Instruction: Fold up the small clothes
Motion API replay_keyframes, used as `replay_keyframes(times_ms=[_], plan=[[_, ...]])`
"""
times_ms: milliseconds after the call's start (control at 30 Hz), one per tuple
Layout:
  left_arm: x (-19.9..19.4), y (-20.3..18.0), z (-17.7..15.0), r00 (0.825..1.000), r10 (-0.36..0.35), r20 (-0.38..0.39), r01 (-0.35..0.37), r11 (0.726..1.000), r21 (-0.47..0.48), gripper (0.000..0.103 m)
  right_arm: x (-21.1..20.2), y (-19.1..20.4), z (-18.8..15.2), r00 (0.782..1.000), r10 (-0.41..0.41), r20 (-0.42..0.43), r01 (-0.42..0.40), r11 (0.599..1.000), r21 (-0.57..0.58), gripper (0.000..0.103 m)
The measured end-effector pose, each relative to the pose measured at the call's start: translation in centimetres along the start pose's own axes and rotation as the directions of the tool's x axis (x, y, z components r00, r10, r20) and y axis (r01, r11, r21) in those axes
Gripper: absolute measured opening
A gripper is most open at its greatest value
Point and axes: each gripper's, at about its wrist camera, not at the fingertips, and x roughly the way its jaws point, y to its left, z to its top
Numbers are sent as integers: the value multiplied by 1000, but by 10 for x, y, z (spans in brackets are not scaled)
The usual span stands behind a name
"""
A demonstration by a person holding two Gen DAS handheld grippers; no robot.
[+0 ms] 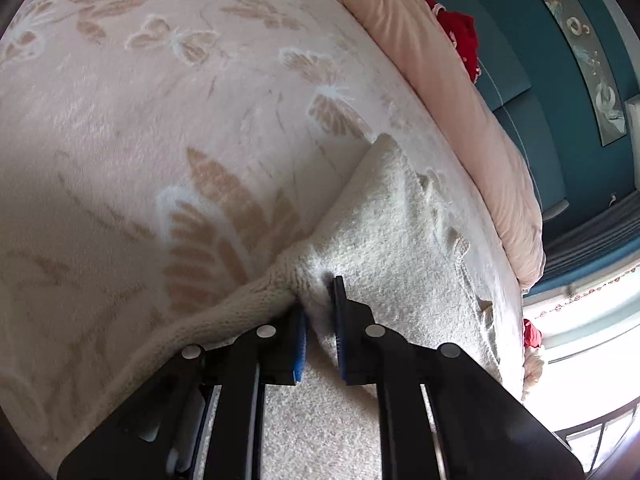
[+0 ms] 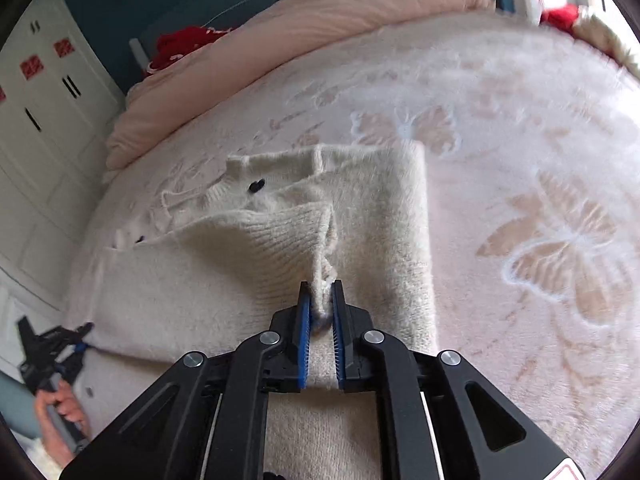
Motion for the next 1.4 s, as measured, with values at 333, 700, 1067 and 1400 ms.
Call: replay_keyframes(times_ms=[333,700,1067,1400], plan=[[4,-7,-12,998,29,64,-38,989,143,12,50,37,22,997,61,-56,-66,993,-93,24],[5,-2,-14,996,-19,89,4,986,166,13,36,14,-2,996,7,-85,-11,999,-42,4],[-156,68,-77,995,82,-63,-59,953,297,91,-156,-42,-161,984,-37,-176,36,999,-13,63],[-202,107,-156,991,-3,-137,40,963,266,98,-164,-48,-243,961,195,-193,-146,959,241,77]])
